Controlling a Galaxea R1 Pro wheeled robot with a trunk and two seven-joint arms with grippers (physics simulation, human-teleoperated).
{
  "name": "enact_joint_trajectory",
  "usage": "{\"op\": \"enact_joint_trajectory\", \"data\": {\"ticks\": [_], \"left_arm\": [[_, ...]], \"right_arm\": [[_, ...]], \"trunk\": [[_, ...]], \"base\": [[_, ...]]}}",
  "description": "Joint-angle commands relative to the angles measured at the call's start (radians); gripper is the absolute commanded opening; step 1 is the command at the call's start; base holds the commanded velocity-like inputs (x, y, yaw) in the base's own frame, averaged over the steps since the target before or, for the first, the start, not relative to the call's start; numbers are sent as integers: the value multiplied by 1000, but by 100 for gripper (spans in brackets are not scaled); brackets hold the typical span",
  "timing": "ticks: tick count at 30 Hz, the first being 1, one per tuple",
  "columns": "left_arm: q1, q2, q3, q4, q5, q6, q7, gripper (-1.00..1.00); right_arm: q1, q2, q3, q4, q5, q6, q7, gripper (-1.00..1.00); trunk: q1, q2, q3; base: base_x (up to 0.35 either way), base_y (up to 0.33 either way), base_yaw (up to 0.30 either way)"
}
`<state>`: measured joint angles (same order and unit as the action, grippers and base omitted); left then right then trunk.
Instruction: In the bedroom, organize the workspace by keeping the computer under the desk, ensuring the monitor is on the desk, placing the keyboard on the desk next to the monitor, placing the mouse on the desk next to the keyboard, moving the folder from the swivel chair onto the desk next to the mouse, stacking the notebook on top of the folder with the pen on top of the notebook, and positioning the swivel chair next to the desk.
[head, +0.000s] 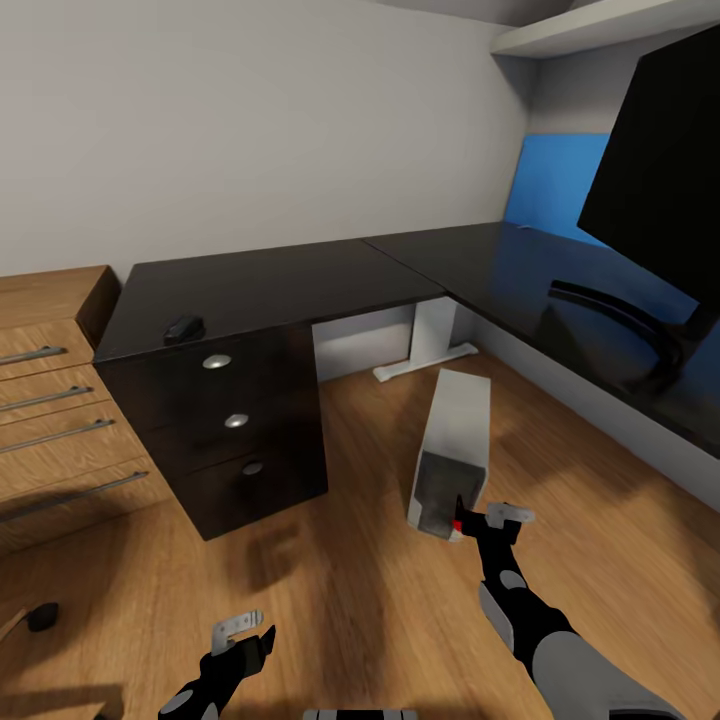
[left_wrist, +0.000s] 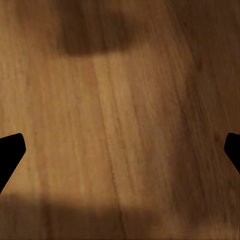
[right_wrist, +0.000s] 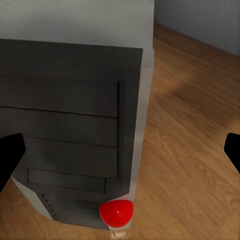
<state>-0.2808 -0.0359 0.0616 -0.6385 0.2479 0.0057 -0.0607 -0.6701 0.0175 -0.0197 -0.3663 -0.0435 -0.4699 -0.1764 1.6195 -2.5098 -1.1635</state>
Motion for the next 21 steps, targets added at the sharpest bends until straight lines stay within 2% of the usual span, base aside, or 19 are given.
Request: {"op": "enact_joint_trajectory", "data": {"ticks": [1,7,15,21], "left_arm": [[0,-1,4,0,10,1,-6,100],[0,0,5,0,10,0,-7,100],[0,1,6,0,10,1,-7,100],[0,3,6,0,11,0,-7,100]], "right_arm": [[0,0,-2,1,-4,-4,2,100],[-1,0,-3,1,-5,-4,2,100],[-1,-1,-3,1,-4,-4,1,100],[-1,-1,-3,1,-5,-4,0,100]], "trunk": [[0,0,-1],[0,0,-1],[0,0,-1],[0,0,-1]], "base": [[45,0,0],[44,0,0],[218,0,0],[62,0,0]]}}
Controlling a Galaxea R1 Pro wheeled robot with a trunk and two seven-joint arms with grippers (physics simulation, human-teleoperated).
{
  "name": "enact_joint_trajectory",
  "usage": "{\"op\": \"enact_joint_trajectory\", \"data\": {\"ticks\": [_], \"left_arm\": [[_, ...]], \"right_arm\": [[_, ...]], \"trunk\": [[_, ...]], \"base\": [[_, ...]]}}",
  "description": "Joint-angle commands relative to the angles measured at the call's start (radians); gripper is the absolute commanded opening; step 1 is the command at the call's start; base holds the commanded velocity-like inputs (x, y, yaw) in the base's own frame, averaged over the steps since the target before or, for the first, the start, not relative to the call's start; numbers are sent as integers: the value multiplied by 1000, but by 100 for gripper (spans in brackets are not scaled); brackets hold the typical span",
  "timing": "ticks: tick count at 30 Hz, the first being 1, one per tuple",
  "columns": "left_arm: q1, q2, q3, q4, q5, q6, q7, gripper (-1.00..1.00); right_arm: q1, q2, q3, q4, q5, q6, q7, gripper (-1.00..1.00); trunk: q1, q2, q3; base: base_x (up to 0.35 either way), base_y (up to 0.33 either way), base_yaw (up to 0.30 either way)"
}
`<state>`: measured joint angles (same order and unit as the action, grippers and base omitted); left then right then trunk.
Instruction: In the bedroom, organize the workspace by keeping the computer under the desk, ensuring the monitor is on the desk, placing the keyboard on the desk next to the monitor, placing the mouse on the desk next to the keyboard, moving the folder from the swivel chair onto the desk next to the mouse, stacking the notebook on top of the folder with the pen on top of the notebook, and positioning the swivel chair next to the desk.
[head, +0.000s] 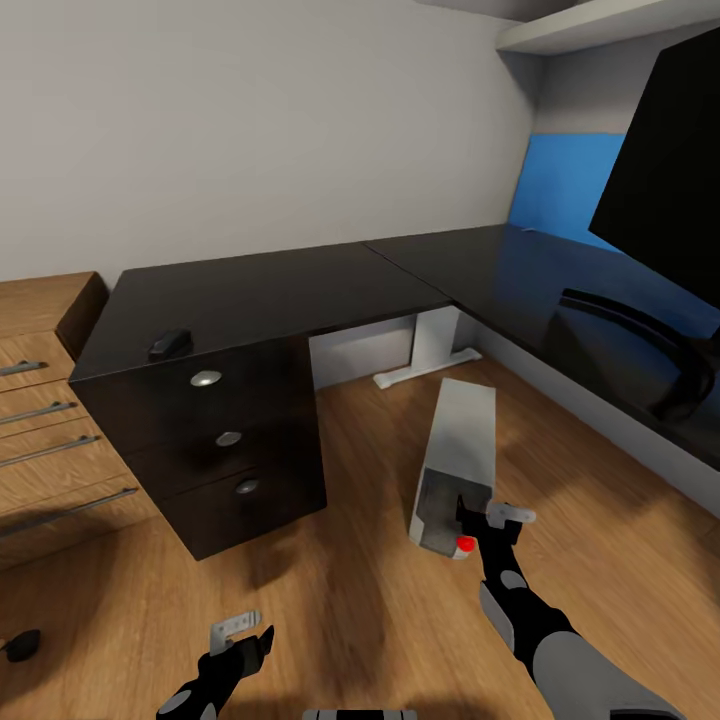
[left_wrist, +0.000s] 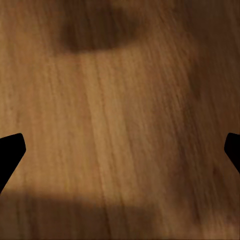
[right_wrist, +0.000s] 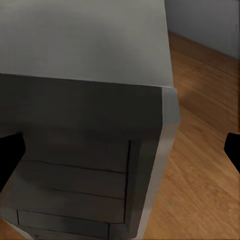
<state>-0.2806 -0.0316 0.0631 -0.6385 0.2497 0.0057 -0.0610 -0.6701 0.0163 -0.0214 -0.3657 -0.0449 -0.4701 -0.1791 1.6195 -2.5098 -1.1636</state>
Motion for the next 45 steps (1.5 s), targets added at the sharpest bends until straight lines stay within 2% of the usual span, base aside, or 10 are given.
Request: {"op": "enact_joint_trajectory", "data": {"ticks": [1,45], "left_arm": [[0,0,4,0,9,1,-6,100],[0,3,4,0,11,0,-8,100]], "right_arm": [[-1,1,-2,1,-4,-4,3,100],[-1,-1,-2,1,-4,-4,3,100]], "trunk": [[0,0,-1],[0,0,-1]], "base": [[10,0,0],[0,0,0]]}}
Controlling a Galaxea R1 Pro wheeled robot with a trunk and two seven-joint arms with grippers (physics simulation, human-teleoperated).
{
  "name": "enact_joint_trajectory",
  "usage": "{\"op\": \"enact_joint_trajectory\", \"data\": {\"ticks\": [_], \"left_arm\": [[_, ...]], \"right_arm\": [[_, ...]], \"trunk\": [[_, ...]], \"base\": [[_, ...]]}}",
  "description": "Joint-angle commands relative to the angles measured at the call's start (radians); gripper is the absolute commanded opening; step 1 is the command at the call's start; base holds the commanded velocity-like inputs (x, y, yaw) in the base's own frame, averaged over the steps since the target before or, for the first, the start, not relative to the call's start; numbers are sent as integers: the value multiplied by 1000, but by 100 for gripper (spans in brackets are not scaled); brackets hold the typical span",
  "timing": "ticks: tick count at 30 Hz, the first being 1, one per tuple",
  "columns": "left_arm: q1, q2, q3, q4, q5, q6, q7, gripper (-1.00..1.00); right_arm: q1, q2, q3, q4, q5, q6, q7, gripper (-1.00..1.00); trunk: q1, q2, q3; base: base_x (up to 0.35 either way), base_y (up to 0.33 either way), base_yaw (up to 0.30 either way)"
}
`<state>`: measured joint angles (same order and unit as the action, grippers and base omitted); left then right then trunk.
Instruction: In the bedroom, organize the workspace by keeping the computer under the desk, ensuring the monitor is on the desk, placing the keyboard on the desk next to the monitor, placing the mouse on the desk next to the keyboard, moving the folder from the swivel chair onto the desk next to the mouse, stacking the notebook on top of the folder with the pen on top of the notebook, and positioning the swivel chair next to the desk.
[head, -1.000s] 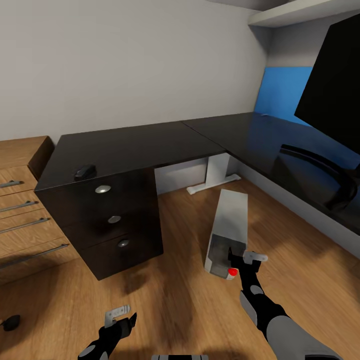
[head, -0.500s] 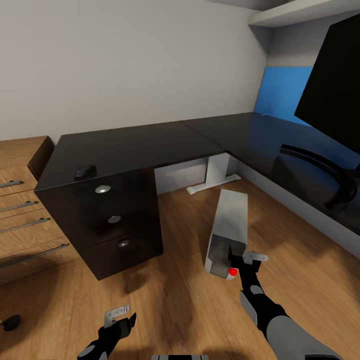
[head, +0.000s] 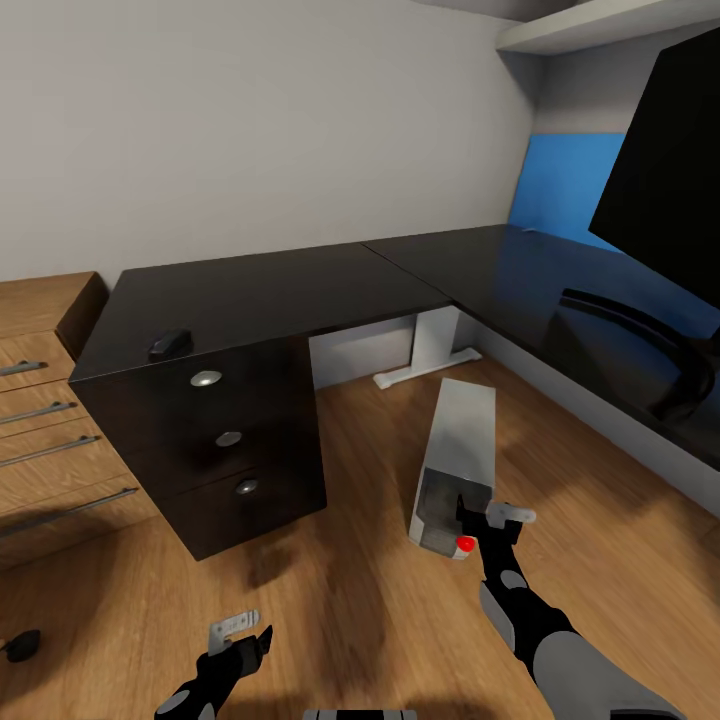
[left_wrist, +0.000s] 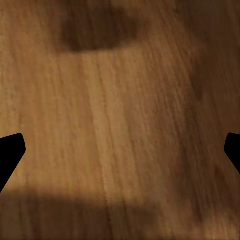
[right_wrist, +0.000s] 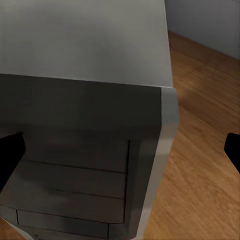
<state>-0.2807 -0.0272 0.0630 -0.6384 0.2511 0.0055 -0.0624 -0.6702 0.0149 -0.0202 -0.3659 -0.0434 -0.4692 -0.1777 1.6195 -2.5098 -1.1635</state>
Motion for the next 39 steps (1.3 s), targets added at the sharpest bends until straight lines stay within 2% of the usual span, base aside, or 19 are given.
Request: {"op": "enact_joint_trajectory", "data": {"ticks": [1,11,23,39], "left_arm": [[0,-1,4,0,10,1,-7,100],[0,-2,4,0,10,1,-6,100],[0,-2,4,0,10,1,-7,100],[0,-1,4,0,10,1,-7,100]], "right_arm": [[-1,0,-3,1,-6,-4,1,100],[-1,0,-3,1,-6,-4,1,100],[-1,0,-3,1,-6,-4,1,100],[-1,1,-3,1,-6,-2,1,100]], "trunk": [[0,0,-1],[0,0,-1],[0,0,-1],[0,0,-1]], "base": [[0,0,0],[-3,0,0],[-153,0,0],[-10,0,0]]}}
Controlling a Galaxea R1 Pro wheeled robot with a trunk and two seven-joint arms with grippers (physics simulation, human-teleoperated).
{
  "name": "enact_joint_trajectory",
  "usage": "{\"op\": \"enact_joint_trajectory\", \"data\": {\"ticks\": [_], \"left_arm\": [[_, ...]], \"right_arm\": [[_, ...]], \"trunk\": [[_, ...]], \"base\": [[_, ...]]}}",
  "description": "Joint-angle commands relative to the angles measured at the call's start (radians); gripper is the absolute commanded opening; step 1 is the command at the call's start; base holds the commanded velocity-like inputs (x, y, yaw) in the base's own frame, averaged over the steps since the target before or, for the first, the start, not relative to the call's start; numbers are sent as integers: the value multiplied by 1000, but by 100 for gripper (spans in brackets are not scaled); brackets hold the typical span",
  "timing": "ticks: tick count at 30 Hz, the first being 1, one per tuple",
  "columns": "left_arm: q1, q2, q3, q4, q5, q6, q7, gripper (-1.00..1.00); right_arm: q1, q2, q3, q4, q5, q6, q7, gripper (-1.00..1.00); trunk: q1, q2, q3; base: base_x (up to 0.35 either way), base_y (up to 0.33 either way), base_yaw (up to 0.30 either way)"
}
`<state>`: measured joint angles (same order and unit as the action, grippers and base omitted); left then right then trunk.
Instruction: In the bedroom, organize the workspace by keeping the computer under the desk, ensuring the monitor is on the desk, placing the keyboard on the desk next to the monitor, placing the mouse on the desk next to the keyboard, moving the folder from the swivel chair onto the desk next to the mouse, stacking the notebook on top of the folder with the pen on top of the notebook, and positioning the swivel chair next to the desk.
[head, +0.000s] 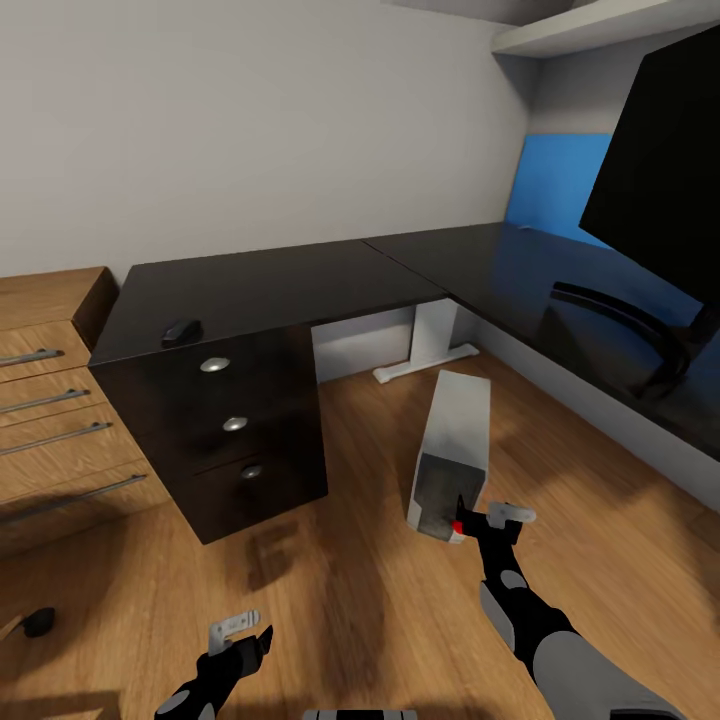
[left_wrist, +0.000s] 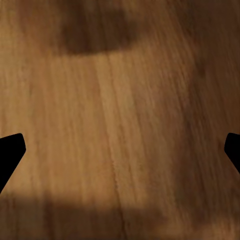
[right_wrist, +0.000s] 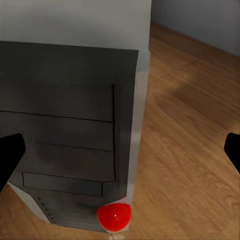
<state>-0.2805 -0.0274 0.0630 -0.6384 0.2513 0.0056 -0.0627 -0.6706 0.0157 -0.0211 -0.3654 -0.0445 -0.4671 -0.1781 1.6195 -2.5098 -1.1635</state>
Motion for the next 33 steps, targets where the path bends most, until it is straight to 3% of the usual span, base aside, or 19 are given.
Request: {"op": "enact_joint_trajectory", "data": {"ticks": [1,11,20,33], "left_arm": [[0,-1,4,0,9,1,-7,100],[-1,0,4,0,9,1,-7,100],[-1,-1,4,0,9,1,-6,100],[0,0,4,0,9,1,-6,100]], "right_arm": [[-1,1,-2,1,-5,-4,2,100],[-1,1,-1,1,-5,6,-1,100],[-1,3,0,1,-5,82,-3,100],[-1,3,-2,0,-6,105,-3,100]], "trunk": [[0,0,-1],[0,0,-1],[0,0,-1],[0,0,-1]], "base": [[58,0,0],[84,0,0],[15,0,0],[1,0,0]]}}
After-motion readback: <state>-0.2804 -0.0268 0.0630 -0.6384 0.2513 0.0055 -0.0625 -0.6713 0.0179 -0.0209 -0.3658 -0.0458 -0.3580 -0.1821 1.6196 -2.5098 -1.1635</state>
